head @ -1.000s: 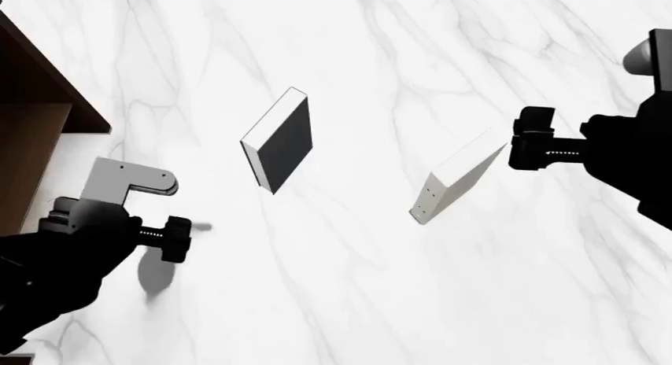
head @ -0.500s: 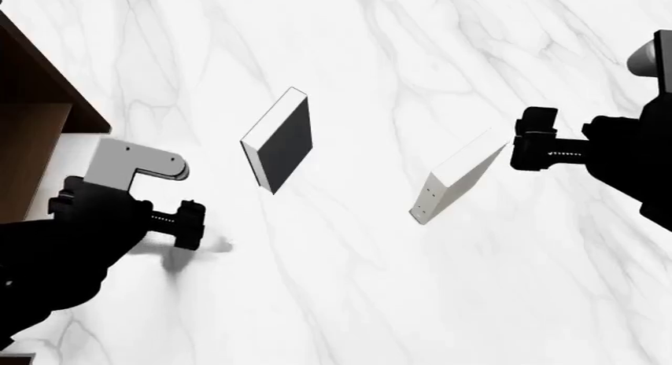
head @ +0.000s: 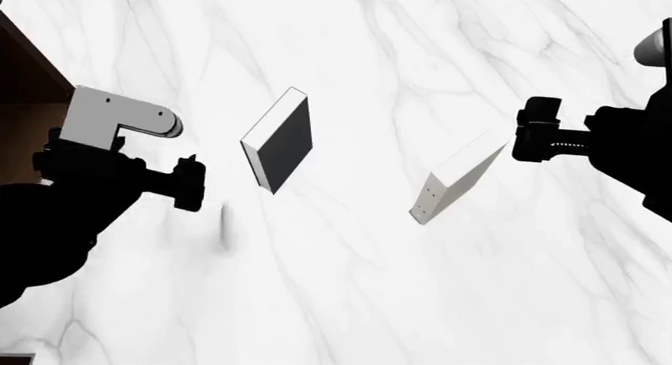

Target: Pick up the book on the right and place it under the cabinet shelf.

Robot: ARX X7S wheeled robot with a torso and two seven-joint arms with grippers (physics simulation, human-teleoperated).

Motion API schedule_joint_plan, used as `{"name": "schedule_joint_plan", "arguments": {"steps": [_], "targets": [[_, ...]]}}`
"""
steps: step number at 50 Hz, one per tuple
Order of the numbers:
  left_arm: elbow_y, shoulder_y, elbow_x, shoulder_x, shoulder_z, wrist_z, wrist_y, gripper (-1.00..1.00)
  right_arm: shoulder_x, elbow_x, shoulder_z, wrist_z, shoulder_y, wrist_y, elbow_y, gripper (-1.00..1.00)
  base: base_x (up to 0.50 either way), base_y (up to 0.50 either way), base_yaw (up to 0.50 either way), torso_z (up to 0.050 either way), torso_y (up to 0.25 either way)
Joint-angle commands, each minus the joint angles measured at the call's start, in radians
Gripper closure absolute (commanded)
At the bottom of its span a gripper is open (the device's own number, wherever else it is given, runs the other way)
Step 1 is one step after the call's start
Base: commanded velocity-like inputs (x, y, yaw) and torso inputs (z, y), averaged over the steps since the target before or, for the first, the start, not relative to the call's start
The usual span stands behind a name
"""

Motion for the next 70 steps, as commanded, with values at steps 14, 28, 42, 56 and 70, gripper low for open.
{"name": "schedule_joint_plan", "arguments": {"steps": [14,28,42,56,70], "targets": [[0.032,-0.049,-0.017,0.009,-0.014,-0.001,0.006,-1.0,0.004,0.004,0.004,0.003,-0.001,-0.01,-0.007,-1.0,0.0,0.0,0.0,0.0,0.125],[0.054,-0.102,-0.05,0.015,-0.031,-0.017,-0.014,-1.0,0.008,0.013,0.017,0.008,-0.002,-0.027,-0.014,-1.0,0.0,0.0,0.0,0.0,0.25],[0.079,-0.148,-0.071,0.014,-0.041,-0.027,-0.028,-1.0,0.012,0.024,0.027,0.025,0.027,-0.028,-0.023,-1.0,0.0,0.0,0.0,0.0,0.25],[0.12,-0.174,-0.08,-0.032,-0.085,-0.026,-0.008,-1.0,0.04,0.037,0.058,0.044,0.049,-0.045,-0.033,-1.0,0.0,0.0,0.0,0.0,0.25],[0.164,-0.149,-0.099,-0.106,-0.156,-0.016,0.033,-1.0,0.117,0.063,0.11,0.057,-0.012,-0.081,-0.095,-1.0,0.0,0.0,0.0,0.0,0.25]]}}
